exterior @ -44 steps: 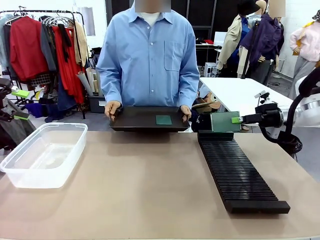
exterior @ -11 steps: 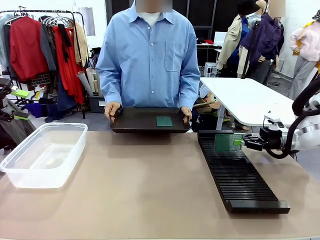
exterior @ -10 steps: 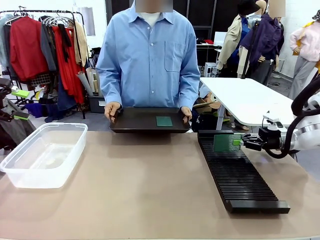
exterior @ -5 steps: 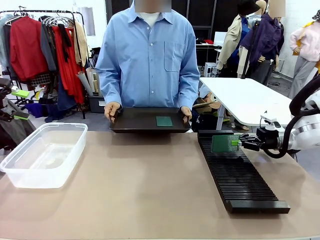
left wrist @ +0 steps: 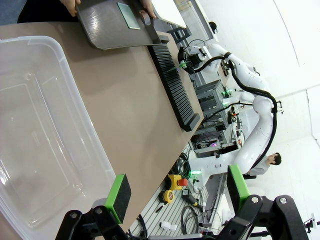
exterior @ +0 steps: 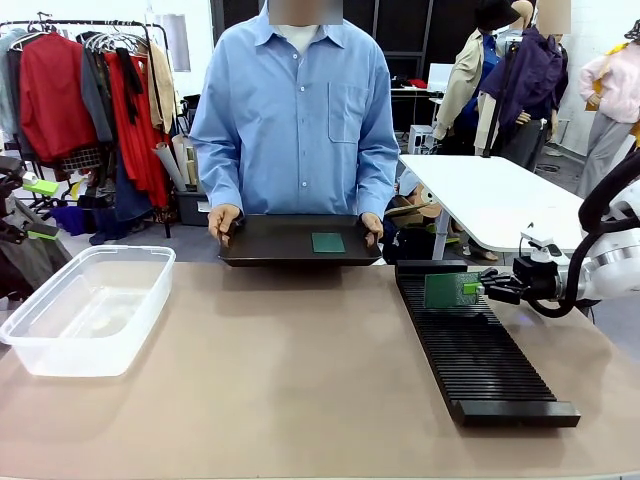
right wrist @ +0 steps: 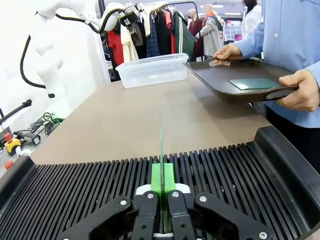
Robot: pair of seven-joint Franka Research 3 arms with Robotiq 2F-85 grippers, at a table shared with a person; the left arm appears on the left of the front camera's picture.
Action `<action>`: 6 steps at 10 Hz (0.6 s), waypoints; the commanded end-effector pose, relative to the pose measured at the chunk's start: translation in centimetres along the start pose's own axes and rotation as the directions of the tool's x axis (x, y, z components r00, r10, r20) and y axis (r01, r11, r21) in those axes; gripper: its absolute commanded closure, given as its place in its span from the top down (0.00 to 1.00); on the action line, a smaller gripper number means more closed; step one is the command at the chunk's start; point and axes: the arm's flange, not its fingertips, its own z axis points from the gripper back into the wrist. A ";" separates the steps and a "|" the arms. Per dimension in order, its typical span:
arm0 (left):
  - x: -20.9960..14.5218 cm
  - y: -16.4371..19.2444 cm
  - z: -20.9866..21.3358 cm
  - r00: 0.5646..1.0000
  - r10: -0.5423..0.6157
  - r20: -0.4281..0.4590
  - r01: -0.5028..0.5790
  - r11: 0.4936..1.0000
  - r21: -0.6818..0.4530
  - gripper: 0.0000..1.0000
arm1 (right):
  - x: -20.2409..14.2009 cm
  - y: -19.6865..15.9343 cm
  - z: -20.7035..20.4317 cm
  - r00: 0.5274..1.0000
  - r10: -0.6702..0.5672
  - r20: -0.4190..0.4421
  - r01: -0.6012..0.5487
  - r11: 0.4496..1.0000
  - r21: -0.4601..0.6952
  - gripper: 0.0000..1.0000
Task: Sort PCBs into racks and boxes based on the side picked up.
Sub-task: If the short side of the Blank PCB is picked up, insert it into the PCB Rack ; if the long side is picked up, place it in the Organizing box.
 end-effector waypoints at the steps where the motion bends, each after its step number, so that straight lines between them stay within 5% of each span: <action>1: -0.1 -0.1 0.0 1.000 -0.003 -0.006 0.003 1.000 0.002 1.00 | 0.0 0.4 -0.3 0.999 0.035 -0.018 -0.035 0.999 0.011 0.00; 6: -0.1 -0.1 0.0 1.000 -0.003 -0.006 0.003 1.000 0.002 1.00 | 0.2 0.2 -0.6 0.997 0.049 -0.055 -0.050 0.998 -0.024 0.00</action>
